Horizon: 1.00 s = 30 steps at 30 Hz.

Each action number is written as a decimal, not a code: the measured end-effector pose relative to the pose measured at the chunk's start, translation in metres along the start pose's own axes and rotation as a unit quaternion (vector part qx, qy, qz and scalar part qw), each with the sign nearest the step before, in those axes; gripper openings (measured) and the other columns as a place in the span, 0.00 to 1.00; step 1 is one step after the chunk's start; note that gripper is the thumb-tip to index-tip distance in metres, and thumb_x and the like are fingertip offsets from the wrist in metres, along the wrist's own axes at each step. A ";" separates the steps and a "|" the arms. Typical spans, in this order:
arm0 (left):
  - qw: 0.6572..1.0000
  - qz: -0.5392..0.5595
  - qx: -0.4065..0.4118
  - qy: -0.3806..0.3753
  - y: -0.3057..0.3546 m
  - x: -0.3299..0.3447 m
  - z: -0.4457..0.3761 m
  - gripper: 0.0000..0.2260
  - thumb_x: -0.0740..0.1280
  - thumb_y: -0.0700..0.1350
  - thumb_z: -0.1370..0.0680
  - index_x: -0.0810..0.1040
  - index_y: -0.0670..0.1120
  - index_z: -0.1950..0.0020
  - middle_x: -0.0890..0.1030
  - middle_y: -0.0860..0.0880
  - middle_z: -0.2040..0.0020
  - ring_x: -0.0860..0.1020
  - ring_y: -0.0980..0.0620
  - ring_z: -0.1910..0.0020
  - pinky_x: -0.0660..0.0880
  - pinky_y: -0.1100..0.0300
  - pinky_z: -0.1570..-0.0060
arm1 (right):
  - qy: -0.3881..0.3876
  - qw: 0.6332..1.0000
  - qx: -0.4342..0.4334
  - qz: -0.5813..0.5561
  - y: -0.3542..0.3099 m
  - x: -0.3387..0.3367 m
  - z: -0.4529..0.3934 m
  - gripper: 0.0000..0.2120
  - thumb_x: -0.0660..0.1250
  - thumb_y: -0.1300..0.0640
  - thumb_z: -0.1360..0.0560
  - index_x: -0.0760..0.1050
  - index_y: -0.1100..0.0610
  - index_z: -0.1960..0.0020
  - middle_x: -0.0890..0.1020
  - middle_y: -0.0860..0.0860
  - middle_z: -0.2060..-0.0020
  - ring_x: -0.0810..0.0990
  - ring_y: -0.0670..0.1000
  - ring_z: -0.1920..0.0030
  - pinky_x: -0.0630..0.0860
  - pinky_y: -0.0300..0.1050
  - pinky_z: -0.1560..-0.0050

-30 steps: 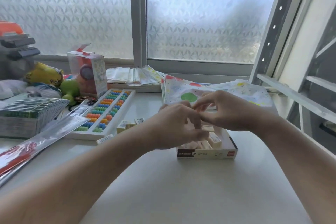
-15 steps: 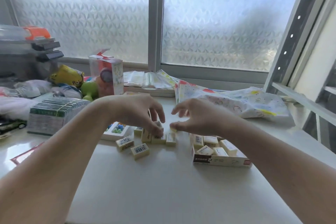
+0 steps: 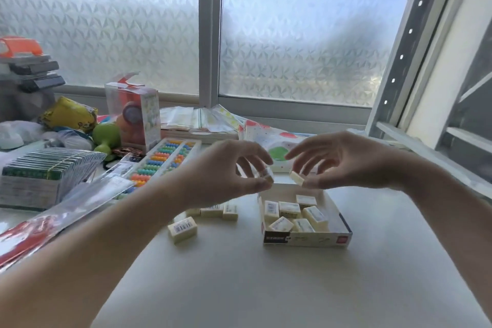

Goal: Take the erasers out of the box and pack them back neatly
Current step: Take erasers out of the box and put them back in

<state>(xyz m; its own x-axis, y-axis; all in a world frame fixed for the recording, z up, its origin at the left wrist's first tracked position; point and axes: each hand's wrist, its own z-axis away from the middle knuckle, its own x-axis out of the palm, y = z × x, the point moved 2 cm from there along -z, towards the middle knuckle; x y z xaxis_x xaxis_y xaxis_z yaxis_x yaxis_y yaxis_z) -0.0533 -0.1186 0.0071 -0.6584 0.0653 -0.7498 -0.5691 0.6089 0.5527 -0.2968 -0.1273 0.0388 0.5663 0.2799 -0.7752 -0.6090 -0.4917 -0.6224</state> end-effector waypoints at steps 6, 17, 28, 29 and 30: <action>0.997 -0.071 0.031 -0.011 0.013 0.027 -0.004 0.11 0.73 0.48 0.24 0.82 0.55 0.42 0.83 0.60 0.50 0.77 0.62 0.50 0.68 0.78 0.51 | -0.032 0.995 0.014 0.098 0.005 0.005 0.012 0.15 0.78 0.58 0.28 0.86 0.41 0.46 0.86 0.35 0.56 0.84 0.38 0.56 0.73 0.29 0.59; 0.997 -0.073 0.009 -0.015 0.012 0.030 -0.003 0.05 0.75 0.52 0.26 0.86 0.56 0.51 0.79 0.58 0.51 0.78 0.61 0.51 0.71 0.69 0.51 | -0.006 0.994 -0.011 0.112 0.005 0.026 0.007 0.04 0.78 0.49 0.28 0.88 0.44 0.53 0.82 0.43 0.52 0.81 0.39 0.54 0.76 0.38 0.51; 0.999 -0.039 -0.012 0.024 0.017 0.035 -0.004 0.10 0.71 0.44 0.23 0.82 0.54 0.44 0.84 0.55 0.54 0.81 0.59 0.54 0.75 0.68 0.52 | 0.037 0.994 -0.021 0.101 0.002 0.025 0.006 0.11 0.78 0.60 0.27 0.85 0.54 0.45 0.84 0.49 0.54 0.85 0.47 0.52 0.82 0.50 0.44; 0.999 -0.041 -0.017 0.027 0.018 0.035 -0.005 0.10 0.69 0.44 0.22 0.82 0.54 0.43 0.83 0.55 0.54 0.81 0.59 0.54 0.75 0.68 0.52 | 0.037 0.994 -0.018 0.105 0.002 0.025 0.006 0.11 0.78 0.60 0.28 0.85 0.54 0.45 0.85 0.49 0.55 0.85 0.46 0.52 0.82 0.49 0.45; 0.998 -0.045 -0.019 0.028 0.018 0.036 -0.005 0.10 0.68 0.43 0.21 0.83 0.54 0.43 0.83 0.55 0.53 0.81 0.59 0.54 0.75 0.68 0.53 | 0.037 0.993 -0.014 0.108 0.002 0.024 0.006 0.11 0.78 0.60 0.28 0.85 0.53 0.46 0.85 0.48 0.55 0.85 0.45 0.53 0.82 0.49 0.45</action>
<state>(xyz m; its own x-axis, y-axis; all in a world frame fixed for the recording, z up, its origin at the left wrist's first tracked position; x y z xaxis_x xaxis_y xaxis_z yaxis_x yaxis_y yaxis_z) -0.0902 -0.1094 -0.0082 -0.6293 -0.0336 -0.7764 -0.6454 0.5791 0.4981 -0.2878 -0.1166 0.0184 0.4645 0.1039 -0.8794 -0.7054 -0.5569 -0.4384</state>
